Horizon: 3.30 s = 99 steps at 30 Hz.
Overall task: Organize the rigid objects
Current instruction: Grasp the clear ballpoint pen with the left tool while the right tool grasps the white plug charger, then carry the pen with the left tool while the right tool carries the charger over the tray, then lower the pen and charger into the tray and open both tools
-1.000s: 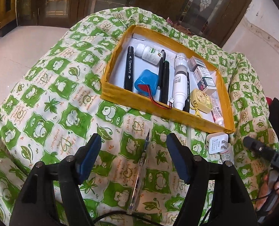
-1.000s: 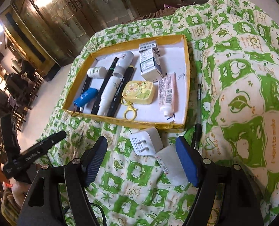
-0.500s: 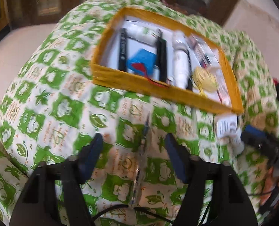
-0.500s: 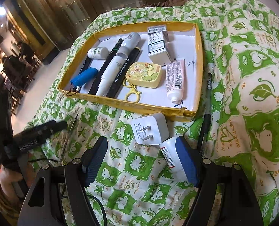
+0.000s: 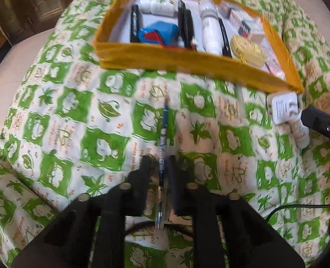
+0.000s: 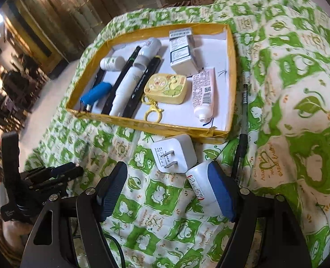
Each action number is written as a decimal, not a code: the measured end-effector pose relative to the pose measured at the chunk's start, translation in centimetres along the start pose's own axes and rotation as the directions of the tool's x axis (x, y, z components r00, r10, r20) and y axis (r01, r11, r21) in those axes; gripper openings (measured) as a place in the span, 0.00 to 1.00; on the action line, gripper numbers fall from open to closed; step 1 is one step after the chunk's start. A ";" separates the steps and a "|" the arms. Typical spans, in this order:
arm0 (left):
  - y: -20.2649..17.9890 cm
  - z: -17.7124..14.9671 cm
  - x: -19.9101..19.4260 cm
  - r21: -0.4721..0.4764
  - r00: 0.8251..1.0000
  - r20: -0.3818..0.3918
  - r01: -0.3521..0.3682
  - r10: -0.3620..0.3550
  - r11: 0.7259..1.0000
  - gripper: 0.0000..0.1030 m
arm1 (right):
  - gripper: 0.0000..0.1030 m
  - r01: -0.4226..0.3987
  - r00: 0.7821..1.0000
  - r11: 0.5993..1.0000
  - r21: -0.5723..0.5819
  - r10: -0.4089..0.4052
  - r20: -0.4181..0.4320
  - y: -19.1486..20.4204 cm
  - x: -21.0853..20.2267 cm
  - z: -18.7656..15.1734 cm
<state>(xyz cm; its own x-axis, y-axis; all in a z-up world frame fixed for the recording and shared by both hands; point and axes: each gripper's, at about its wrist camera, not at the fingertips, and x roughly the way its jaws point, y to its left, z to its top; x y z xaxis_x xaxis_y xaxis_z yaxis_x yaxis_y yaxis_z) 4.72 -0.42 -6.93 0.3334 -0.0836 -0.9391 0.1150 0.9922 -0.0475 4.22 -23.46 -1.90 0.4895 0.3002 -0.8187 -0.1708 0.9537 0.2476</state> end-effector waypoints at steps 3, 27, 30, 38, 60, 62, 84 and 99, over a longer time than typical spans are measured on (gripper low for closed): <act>-0.1 0.1 0.3 0.004 1.000 -0.011 0.012 -0.012 1.000 0.07 | 0.68 0.001 1.000 0.999 -0.049 -0.003 -0.031 1.3 1.2 0.2; 0.9 0.3 -2.3 -0.007 0.976 0.136 0.173 -0.171 0.985 0.07 | 0.43 0.076 0.997 0.993 -0.090 -0.076 0.002 2.7 1.6 0.5; 1.0 0.3 -2.5 -0.009 0.973 0.145 0.185 -0.181 0.983 0.07 | 0.43 0.044 0.999 0.995 -0.087 -0.043 0.012 2.7 0.6 -0.1; 0.7 0.1 -3.3 -0.011 0.967 0.178 0.188 -0.183 0.982 0.07 | 0.44 0.004 1.000 0.997 -0.076 -0.003 0.006 2.8 0.6 -1.0; -0.6 1.2 -4.8 0.058 0.957 0.224 0.176 -0.185 0.983 0.07 | 0.44 -0.012 0.998 0.999 -0.031 0.014 0.069 1.6 -0.9 1.3; -0.4 1.8 -5.2 0.061 0.952 0.236 0.184 -0.193 0.981 0.07 | 0.44 -0.004 0.997 1.000 -0.025 0.006 0.072 1.2 -1.0 1.8; 4.0 15.3 0.3 -0.081 0.964 0.038 0.264 -0.262 0.961 0.07 | 0.44 0.032 0.997 0.998 -0.052 -0.028 0.077 -1.0 0.4 7.7; 3.8 20.4 4.3 -0.060 0.979 0.024 0.202 -0.200 0.978 0.07 | 0.44 0.229 0.972 0.966 -0.122 -0.221 0.074 -2.8 3.9 14.4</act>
<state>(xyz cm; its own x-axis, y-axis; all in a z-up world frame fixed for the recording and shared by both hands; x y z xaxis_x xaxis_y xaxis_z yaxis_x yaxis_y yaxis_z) 25.68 1.15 -4.19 0.3262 -0.2830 -0.9019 0.1235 0.9587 -0.2561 18.92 -24.65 1.73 0.5774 0.0825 -0.8123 -0.1572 0.9875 -0.0115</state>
